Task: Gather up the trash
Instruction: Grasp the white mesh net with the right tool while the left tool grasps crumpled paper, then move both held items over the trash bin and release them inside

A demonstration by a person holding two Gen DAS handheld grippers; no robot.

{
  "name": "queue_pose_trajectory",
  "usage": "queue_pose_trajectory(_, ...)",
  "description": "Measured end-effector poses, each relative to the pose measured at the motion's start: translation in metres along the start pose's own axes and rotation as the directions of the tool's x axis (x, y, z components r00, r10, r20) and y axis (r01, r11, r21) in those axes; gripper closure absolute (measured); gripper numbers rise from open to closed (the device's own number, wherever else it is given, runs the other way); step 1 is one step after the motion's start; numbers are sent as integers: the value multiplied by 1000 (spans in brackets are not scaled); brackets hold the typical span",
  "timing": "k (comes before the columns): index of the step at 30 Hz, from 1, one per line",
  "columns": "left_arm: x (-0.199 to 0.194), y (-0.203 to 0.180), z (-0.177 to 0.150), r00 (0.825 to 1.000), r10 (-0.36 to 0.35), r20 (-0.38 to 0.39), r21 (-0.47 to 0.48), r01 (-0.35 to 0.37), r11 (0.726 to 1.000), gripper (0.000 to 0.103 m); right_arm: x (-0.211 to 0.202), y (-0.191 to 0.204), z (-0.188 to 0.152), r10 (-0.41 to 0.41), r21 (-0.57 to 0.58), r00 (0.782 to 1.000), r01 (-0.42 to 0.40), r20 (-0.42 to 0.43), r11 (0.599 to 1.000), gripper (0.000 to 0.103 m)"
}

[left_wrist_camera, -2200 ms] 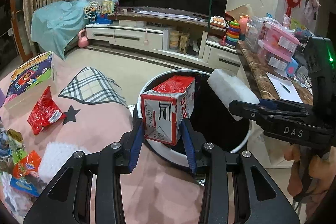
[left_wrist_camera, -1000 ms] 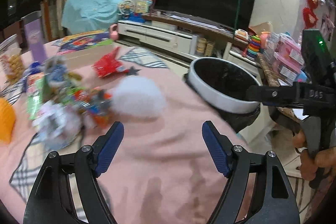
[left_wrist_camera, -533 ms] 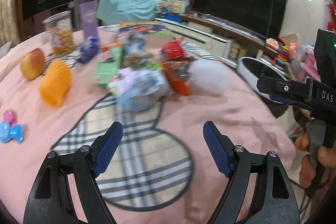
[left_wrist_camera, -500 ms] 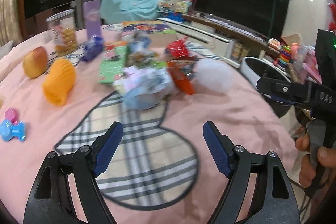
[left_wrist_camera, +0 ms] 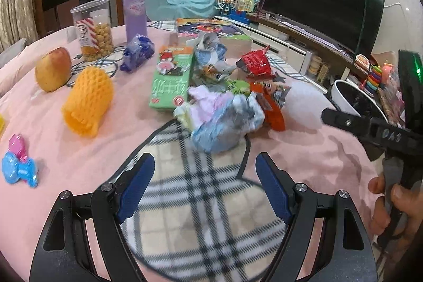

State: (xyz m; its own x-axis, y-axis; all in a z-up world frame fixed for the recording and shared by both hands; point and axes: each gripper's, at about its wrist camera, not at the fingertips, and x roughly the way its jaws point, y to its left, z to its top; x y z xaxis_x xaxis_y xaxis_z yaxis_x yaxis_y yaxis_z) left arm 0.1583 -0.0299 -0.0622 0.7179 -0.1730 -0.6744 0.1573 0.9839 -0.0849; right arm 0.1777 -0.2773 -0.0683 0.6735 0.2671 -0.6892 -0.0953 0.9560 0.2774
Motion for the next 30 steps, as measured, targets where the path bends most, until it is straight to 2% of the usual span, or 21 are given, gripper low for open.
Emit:
queue_pose_trajectory(3,12,-6,9,1000,2,5,15,-2,1000,22,13,-6,4,12,13,1000,-11,-22,1000,22)
queue_pose_trajectory(5,22,-10,13,1000,7,3,25,-7,1000,23,20,-9,6,19,25,999,-18,-34,1000,47)
queue_pose_trajectory(6,25,-11,14,1000,2,0,28,-2,1000,24,24,-10,6,15,27,999,-14,-39,1000,52)
queue_pose_trajectory(7,30,-12,15,1000,-13,-8,30,13,999,39,26,-11,5,13,30,999,-12,-42,999,66)
queue_pose_trajectory(8,35,-12,16,999,-34,-33,26,35,999,65,28,-13,4,22,38,999,-20,-45,999,79)
queue_pose_trajectory(9,39,-12,16,997,-51,-52,21,52,998,74,28,-16,2,34,50,998,-32,-44,998,82)
queue_pose_trajectory(10,41,-10,15,995,-69,-65,14,71,997,80,27,-18,0,36,57,999,-34,-37,998,84)
queue_pose_trajectory(13,35,-4,13,995,-87,-49,-6,87,996,83,21,-21,-5,43,68,999,-41,-24,997,90)
queue_pose_trajectory(20,11,-5,-3,994,-107,-37,-17,106,994,85,-7,-27,-13,48,73,999,-49,15,996,90)
queue_pose_trajectory(30,-13,-52,-6,977,-210,-37,62,212,975,85,-55,-47,-25,33,100,997,-40,71,994,90)
